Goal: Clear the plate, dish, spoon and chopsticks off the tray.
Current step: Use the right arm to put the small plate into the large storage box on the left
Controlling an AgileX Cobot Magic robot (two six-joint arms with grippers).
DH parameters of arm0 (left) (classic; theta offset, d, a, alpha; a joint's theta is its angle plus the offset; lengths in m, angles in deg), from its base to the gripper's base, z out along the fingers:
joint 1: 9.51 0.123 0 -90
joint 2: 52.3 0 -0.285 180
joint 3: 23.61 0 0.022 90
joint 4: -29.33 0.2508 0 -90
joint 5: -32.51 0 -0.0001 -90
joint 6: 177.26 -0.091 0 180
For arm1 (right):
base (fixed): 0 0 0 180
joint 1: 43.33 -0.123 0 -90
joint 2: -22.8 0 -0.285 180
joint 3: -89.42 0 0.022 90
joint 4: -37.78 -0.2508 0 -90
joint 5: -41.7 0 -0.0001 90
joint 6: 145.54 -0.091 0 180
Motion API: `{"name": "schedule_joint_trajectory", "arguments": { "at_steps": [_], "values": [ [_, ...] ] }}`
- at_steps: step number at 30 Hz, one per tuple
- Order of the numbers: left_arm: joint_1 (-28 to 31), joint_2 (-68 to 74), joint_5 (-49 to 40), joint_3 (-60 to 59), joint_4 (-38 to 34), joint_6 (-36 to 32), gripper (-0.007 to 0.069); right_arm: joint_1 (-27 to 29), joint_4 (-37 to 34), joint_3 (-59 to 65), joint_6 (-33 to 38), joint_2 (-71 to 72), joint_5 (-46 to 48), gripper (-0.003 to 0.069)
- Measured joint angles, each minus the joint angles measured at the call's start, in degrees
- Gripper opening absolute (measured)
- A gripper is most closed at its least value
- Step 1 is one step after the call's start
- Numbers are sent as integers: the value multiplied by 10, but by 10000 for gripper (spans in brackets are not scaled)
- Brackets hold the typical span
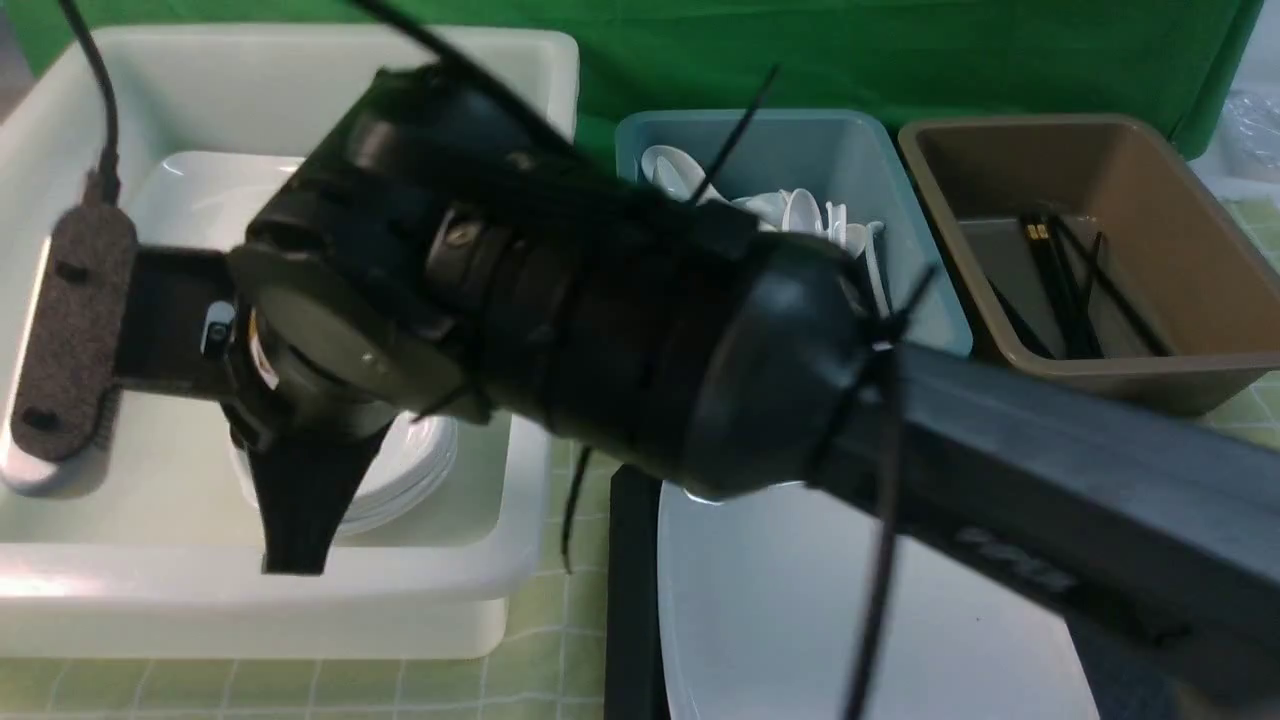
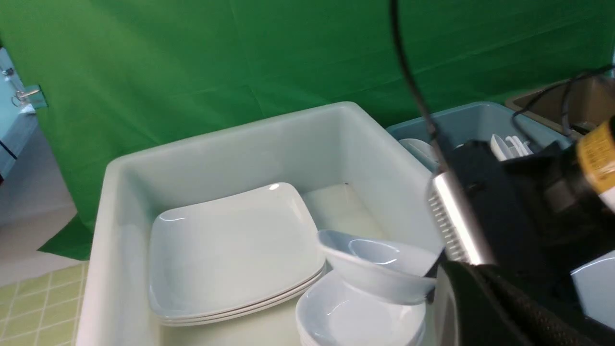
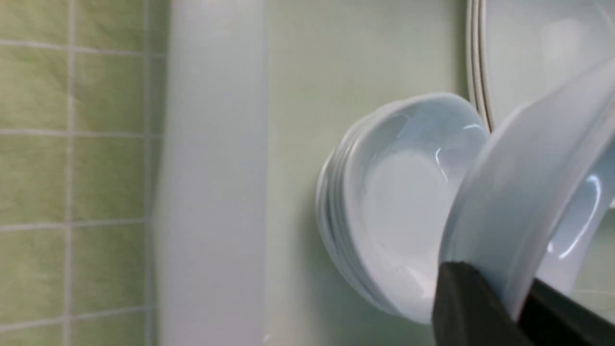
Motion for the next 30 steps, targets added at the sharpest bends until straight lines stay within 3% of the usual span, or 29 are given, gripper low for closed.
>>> {"name": "schedule_joint_trajectory", "arguments": {
  "at_steps": [11, 22, 28, 30],
  "values": [
    [0, 0, -1, 0, -27, -15, 23, 20, -1, -33, 13, -70, -41, 89],
    [0, 0, -1, 0, -46, -15, 23, 36, -5, -36, 13, -74, -22, 351],
    [0, 0, 8, 0, -71, -37, 23, 34, -5, -37, 8, -39, 76, 486],
    [0, 2, 15, 0, -90, -51, 23, 34, -4, -37, 8, -16, 108, 494]
  ]
}}
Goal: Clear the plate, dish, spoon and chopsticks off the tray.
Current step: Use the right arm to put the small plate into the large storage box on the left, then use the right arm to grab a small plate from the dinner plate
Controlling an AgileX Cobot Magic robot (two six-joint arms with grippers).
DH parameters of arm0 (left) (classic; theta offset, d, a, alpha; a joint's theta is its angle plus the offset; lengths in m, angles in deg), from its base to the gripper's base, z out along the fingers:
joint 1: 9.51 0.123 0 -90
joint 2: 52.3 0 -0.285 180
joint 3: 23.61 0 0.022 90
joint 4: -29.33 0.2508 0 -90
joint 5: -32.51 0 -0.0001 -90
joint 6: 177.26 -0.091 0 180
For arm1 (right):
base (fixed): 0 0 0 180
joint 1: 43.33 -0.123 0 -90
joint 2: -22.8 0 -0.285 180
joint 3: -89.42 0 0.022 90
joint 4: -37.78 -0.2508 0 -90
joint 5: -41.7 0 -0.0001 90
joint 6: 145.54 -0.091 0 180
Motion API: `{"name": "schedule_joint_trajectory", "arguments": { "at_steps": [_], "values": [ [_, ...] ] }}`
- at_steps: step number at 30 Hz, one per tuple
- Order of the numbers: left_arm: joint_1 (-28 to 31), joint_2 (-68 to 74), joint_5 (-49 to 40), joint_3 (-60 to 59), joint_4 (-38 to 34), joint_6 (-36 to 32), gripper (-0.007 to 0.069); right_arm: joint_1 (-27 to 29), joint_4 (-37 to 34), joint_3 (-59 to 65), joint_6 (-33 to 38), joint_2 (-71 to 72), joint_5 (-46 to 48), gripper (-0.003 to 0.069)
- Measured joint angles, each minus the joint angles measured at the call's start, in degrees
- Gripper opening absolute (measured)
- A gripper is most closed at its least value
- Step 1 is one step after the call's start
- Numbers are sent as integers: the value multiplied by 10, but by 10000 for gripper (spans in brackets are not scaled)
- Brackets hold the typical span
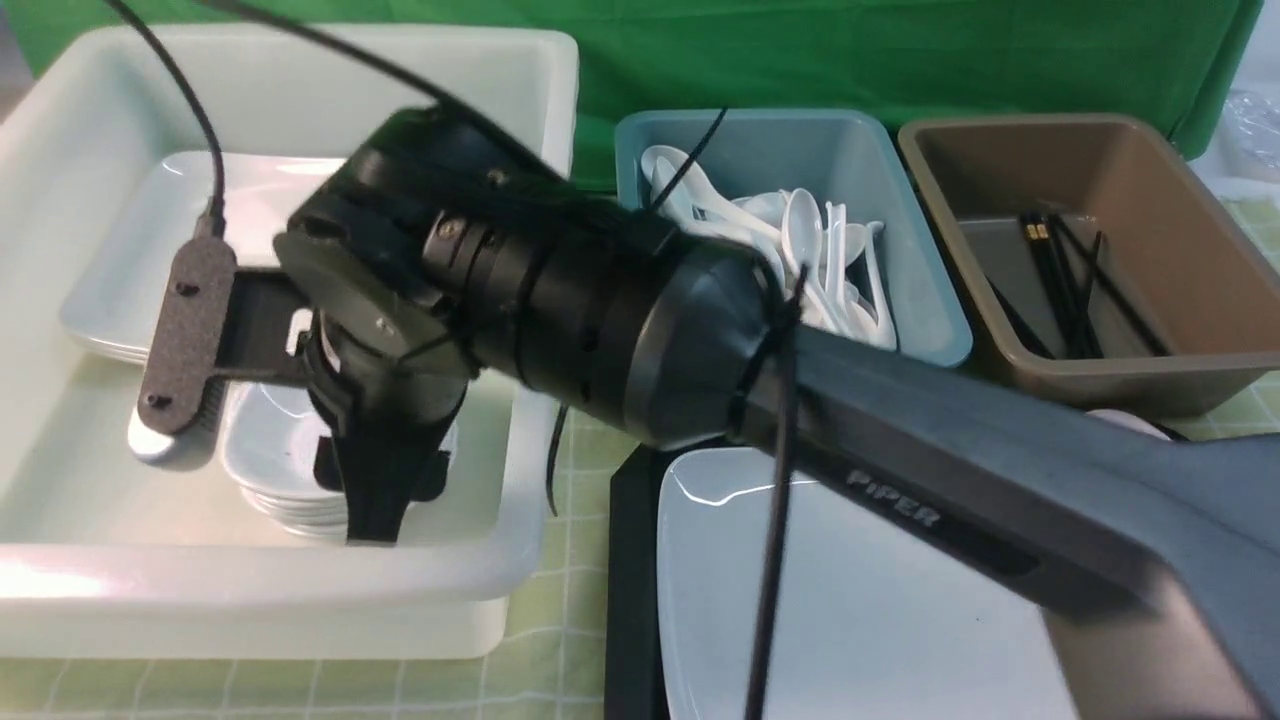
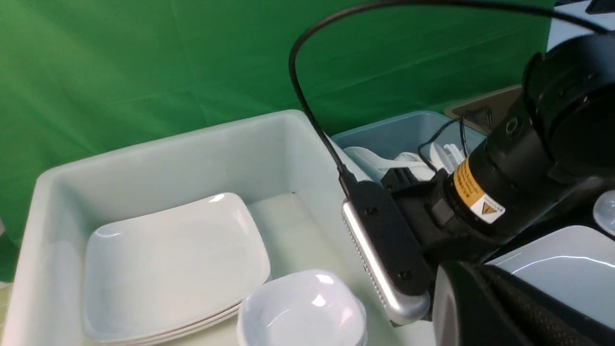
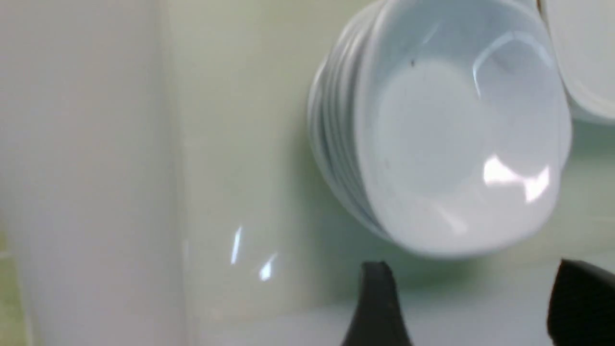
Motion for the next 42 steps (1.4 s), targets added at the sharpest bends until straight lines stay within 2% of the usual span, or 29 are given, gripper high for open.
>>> {"name": "schedule_joint_trajectory", "arguments": {
  "at_steps": [4, 5, 7, 8, 10, 11, 12, 13, 14, 15, 16, 18, 19, 20, 22, 25, 30, 33, 38, 42],
  "values": [
    [0, 12, 15, -1, -55, -41, 23, 8, 3, -1, -24, 52, 77, 451],
    [0, 20, 27, -5, -83, -61, 23, 19, 6, 8, -55, 74, 80, 395],
    [0, 27, 36, -11, -99, -77, 23, 32, 6, 25, -74, 98, 80, 345],
    [0, 38, 48, -17, -121, -98, 23, 54, 7, 59, -95, 129, 80, 287],
    [0, 59, 55, -22, -155, -131, 23, 109, 11, 162, -133, 197, 79, 222],
    [0, 60, 55, -22, -157, -133, 23, 114, 11, 172, -133, 202, 79, 222],
    [0, 75, 57, -23, -172, -152, 23, 161, 15, 268, -146, 248, 78, 222],
    [0, 84, 58, -23, -177, -160, 23, 190, 15, 324, -148, 270, 78, 237],
    [0, 84, 58, -23, -178, -160, 23, 196, 15, 336, -148, 274, 78, 237],
    [0, 92, 60, -23, -182, -165, 23, 239, 16, 414, -148, 299, 76, 278],
    [0, 93, 60, -23, -182, -165, 23, 245, 16, 425, -148, 301, 76, 278],
    [0, 102, 62, -23, -184, -171, 23, 322, 18, 549, -137, 322, 42, 378],
    [0, 102, 63, -23, -184, -172, 23, 333, 18, 564, -136, 323, 33, 386],
    [0, 103, 66, -24, -184, -173, 23, 367, 19, 610, -131, 323, -11, 437],
    [0, 104, 72, -24, -185, -175, 23, 402, 19, 658, -128, 319, -80, 491],
    [0, 105, 79, -24, -185, -175, 23, 431, 19, 689, -126, 303, -151, 519],
    [0, 105, 82, -24, -186, -175, 23, 455, 43, 693, -119, 263, -215, 521],
    [0, 106, 82, -24, -186, -175, 23, 460, 58, 693, -116, 242, -229, 486],
    [0, 106, 82, -24, -186, -175, 23, 458, 64, 691, -111, 229, -227, 288],
    [0, 106, 82, -24, -186, -175, 23, 430, 79, 682, -110, 237, -191, 209]
  ]
}}
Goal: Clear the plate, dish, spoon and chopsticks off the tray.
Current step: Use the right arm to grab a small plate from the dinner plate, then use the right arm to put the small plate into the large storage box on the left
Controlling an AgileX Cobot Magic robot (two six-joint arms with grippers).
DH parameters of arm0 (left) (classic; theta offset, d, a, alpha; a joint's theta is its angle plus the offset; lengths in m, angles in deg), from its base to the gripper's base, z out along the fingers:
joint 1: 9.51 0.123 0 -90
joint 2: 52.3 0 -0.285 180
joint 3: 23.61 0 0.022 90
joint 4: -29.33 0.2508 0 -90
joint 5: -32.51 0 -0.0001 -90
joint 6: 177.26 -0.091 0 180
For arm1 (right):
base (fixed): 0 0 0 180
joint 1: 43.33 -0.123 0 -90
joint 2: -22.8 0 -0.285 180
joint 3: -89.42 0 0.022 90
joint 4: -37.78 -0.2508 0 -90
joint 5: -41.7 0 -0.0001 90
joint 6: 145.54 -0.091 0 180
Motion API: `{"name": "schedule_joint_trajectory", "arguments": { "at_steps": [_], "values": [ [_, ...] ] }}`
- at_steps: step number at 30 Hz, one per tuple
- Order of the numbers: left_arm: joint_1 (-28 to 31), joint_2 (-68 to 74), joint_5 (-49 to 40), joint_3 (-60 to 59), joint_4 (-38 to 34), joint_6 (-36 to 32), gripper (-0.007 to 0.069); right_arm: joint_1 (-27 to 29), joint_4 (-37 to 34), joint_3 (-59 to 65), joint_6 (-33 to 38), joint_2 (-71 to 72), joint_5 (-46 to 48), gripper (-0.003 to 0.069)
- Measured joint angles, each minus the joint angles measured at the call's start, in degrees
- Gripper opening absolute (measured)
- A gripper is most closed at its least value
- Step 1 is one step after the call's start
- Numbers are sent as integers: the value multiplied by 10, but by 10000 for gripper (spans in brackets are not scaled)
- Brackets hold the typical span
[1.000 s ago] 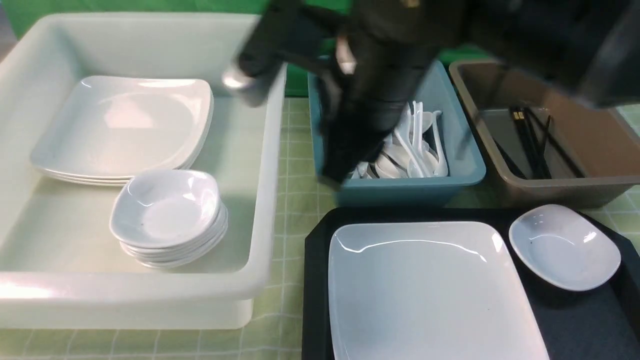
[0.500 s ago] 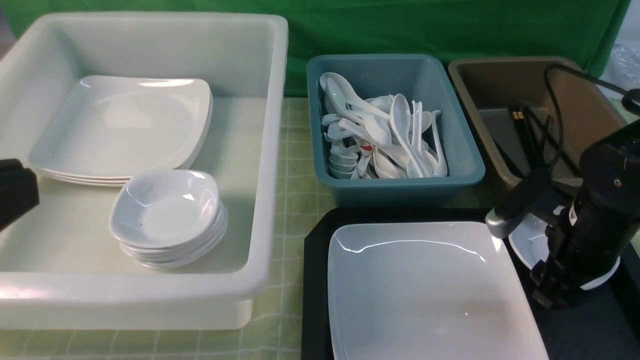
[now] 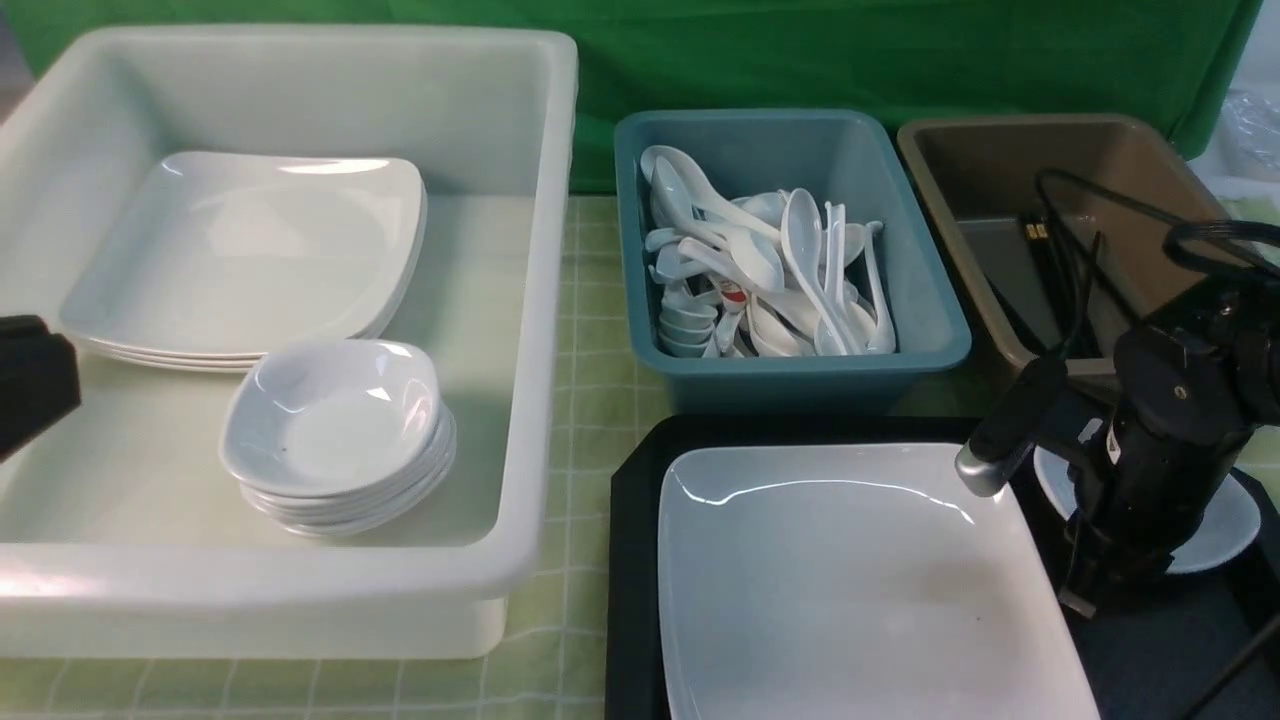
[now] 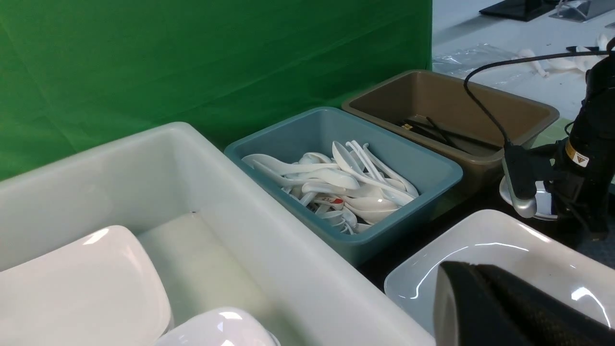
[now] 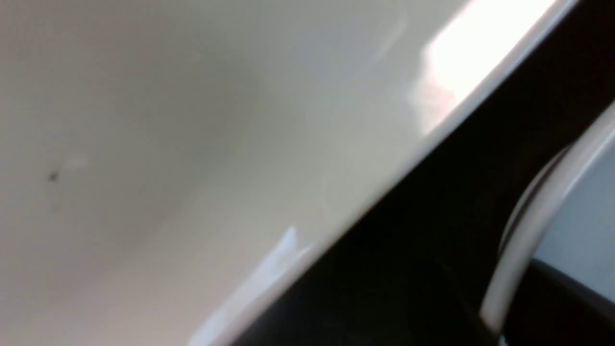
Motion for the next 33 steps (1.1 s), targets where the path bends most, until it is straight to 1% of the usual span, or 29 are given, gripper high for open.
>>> {"name": "schedule_joint_trajectory", "arguments": {
  "at_steps": [2, 5, 6, 8, 10, 11, 12, 13, 14, 15, 17, 19, 21, 22, 23, 24, 26, 28, 33],
  "values": [
    [0, 0, 0, 0, 0, -1, 23, -26, -7, -6, -16, 16, 63, 173],
    [0, 0, 1, 0, 0, -1, 23, -64, -18, -26, -40, 51, 130, 83],
    [0, 0, 1, 0, 1, -1, 23, -77, -24, -35, -51, 64, 152, 69],
    [0, 0, 2, 0, 8, -1, 23, -122, -30, -71, -89, 101, 203, 62],
    [0, 0, 3, 0, 23, -1, 23, -167, -32, -118, -126, 133, 225, 62],
    [0, 0, 3, 0, 30, -1, 23, -192, -35, -147, -134, 145, 225, 62],
    [0, 0, 3, 0, 32, 1, 23, -192, -35, -147, -135, 145, 225, 62],
    [0, 0, 4, 0, 48, 8, 23, -234, -40, -192, -139, 154, 218, 62],
    [0, 0, 4, 0, 64, 21, 23, -255, -44, -226, -136, 154, 210, 62],
    [0, 0, 4, 0, 82, 38, 23, -286, -50, -260, -123, 146, 193, 62],
    [0, -3, 3, 0, 122, 80, 23, -331, -56, -332, -94, 122, 165, 62],
    [0, -13, -5, 0, 166, 131, 23, -369, -58, -399, -50, 82, 141, 62],
    [0, -34, -19, 0, 214, 176, 23, -405, -62, -480, -6, 18, 126, 62],
    [0, -39, -23, 0, 217, 184, 23, -408, -62, -487, 1, 11, 126, 62],
    [0, -55, -38, 1, 240, 202, 23, -426, -70, -552, 29, -48, 121, 62],
    [0, -72, -55, 1, 253, 212, 23, -433, -83, -588, 48, -89, 120, 62],
    [0, -82, -67, 1, 260, 216, 23, -435, -99, -623, 64, -123, 120, 62],
    [0, -101, -91, 1, 272, 220, 23, -436, -136, -711, 96, -200, 127, 62],
    [0, -118, -111, 1, 275, 227, 23, -434, -146, -813, 128, -315, 139, 62]
  ]
}}
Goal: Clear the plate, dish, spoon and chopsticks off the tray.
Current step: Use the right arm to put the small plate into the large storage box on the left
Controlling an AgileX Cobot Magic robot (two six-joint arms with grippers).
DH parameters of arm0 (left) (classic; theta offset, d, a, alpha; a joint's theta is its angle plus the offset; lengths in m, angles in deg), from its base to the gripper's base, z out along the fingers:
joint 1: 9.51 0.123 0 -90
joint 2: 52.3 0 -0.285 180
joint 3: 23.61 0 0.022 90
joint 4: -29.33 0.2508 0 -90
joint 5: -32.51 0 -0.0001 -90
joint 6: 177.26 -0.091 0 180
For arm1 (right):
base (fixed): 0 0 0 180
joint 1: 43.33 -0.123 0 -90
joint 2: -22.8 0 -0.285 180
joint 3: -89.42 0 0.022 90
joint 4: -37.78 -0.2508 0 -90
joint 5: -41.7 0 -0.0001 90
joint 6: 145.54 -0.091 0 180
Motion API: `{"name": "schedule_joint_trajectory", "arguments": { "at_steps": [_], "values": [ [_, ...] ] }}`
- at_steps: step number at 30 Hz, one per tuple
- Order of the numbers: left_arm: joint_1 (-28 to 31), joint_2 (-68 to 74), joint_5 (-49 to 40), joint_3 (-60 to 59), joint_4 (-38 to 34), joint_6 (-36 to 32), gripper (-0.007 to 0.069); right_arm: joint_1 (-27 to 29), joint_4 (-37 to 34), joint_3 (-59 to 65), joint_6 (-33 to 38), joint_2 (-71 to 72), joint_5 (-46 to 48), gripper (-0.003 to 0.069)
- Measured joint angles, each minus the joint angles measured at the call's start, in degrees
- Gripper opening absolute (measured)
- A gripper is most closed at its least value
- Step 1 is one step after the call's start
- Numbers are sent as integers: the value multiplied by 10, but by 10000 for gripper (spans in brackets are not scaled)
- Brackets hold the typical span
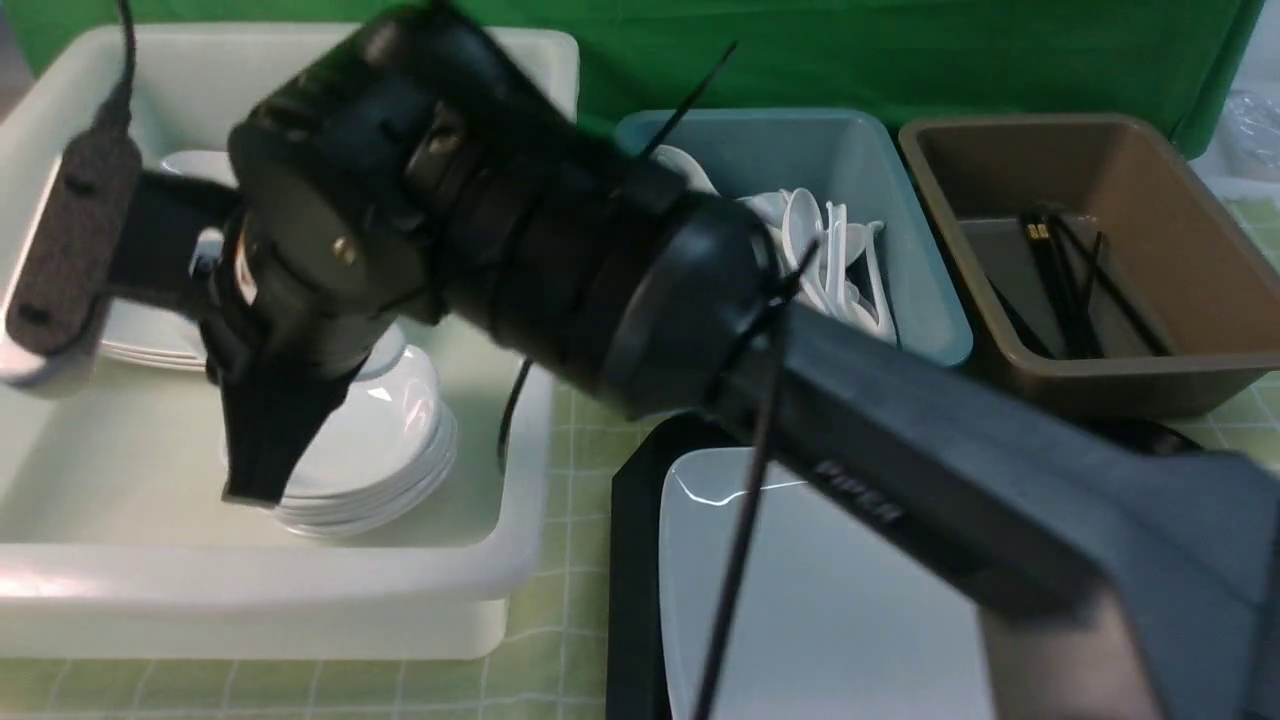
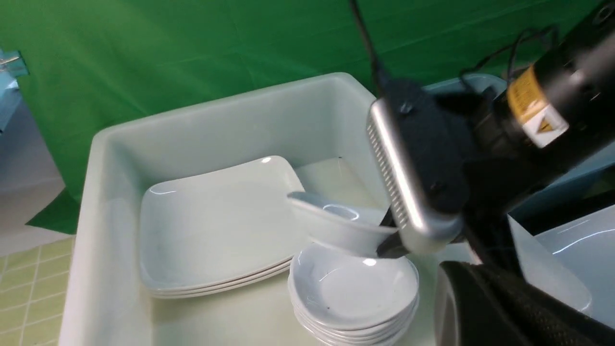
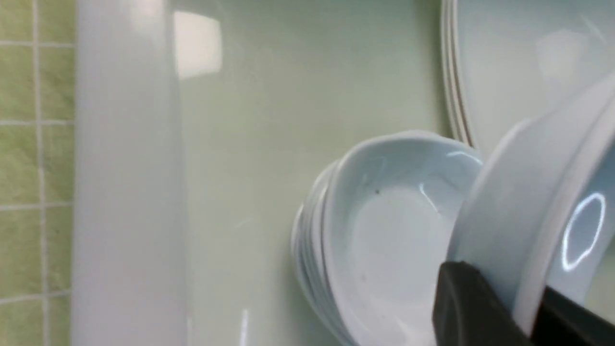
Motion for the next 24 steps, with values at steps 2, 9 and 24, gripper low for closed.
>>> {"name": "schedule_joint_trajectory", "arguments": {
  "at_steps": [2, 9, 24],
  "values": [
    [0, -1, -1, 0, -1, 0, 23, 3, 0, -10, 3, -26, -4, 62],
    [0, -1, -3, 0, -7, 0, 23, 23, 1, -13, 9, -65, -15, 92],
    [0, 38, 9, 0, -62, -32, 23, 13, 13, -8, -55, 35, 131, 542]
  ]
}}
